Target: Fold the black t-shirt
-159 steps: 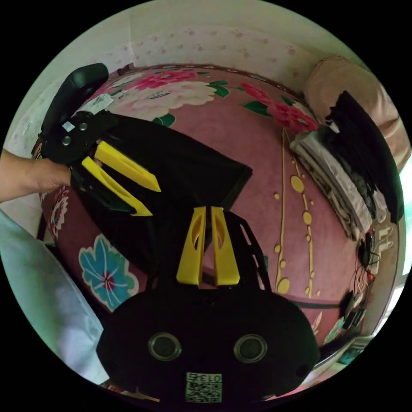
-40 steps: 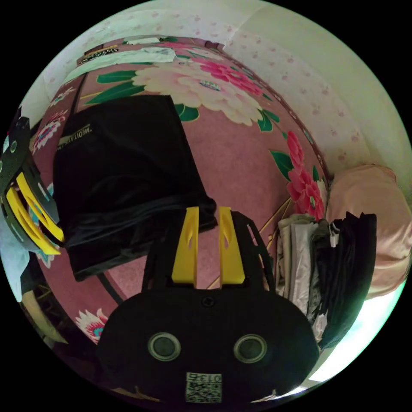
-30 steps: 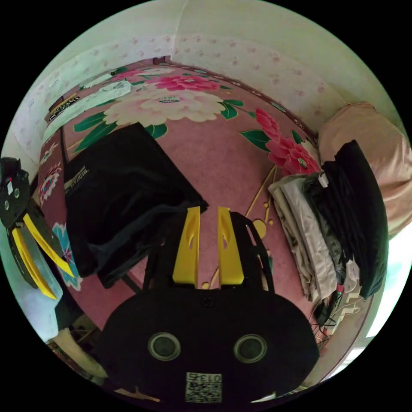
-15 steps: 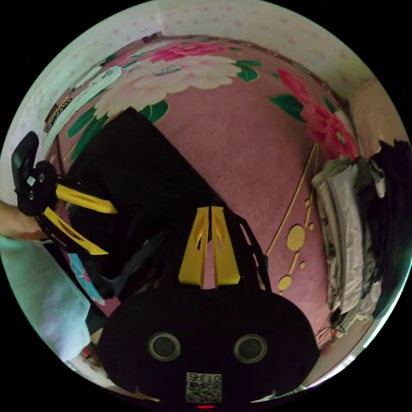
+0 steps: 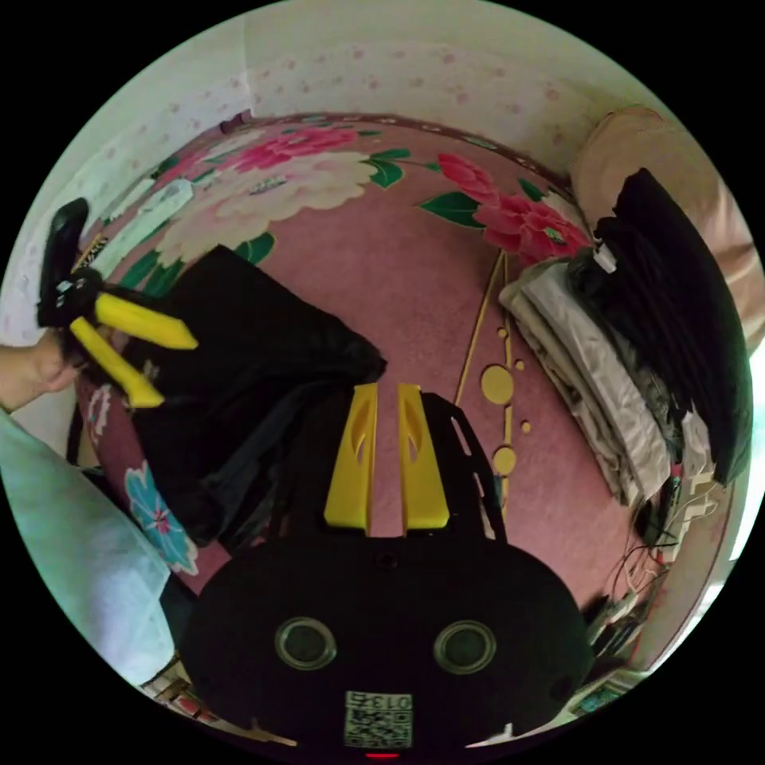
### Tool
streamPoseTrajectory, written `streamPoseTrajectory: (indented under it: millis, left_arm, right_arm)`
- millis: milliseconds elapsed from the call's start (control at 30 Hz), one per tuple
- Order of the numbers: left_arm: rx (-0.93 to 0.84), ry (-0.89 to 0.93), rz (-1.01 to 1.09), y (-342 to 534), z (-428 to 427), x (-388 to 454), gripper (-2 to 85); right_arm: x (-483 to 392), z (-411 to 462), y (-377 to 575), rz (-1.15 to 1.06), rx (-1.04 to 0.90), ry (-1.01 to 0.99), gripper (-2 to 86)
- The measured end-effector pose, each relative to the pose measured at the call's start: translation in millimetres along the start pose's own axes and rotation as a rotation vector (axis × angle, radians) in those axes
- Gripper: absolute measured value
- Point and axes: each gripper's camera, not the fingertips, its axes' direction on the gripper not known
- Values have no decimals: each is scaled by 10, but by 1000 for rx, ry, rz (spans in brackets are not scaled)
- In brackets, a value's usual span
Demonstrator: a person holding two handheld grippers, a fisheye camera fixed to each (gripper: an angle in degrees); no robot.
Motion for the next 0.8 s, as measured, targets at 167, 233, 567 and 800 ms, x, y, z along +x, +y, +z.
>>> streamPoseTrajectory:
  millis: [167, 233, 567, 800]
  left_arm:
    - [-59, -132, -82, 42, -23, -329, 145]
    - [-97, -156, -88, 54, 40, -363, 144]
    - [-143, -197, -66, 82, 91, -286, 143]
    - [6, -281, -202, 563, -492, -146, 153]
  right_arm:
    - [-799, -301, 231, -138, 23, -136, 29]
    - [-1198, -297, 285, -248, 2, -102, 24]
    - [-1143, 91, 221, -8, -174, 9, 2]
    - [-749, -365, -92, 121, 47, -40, 32]
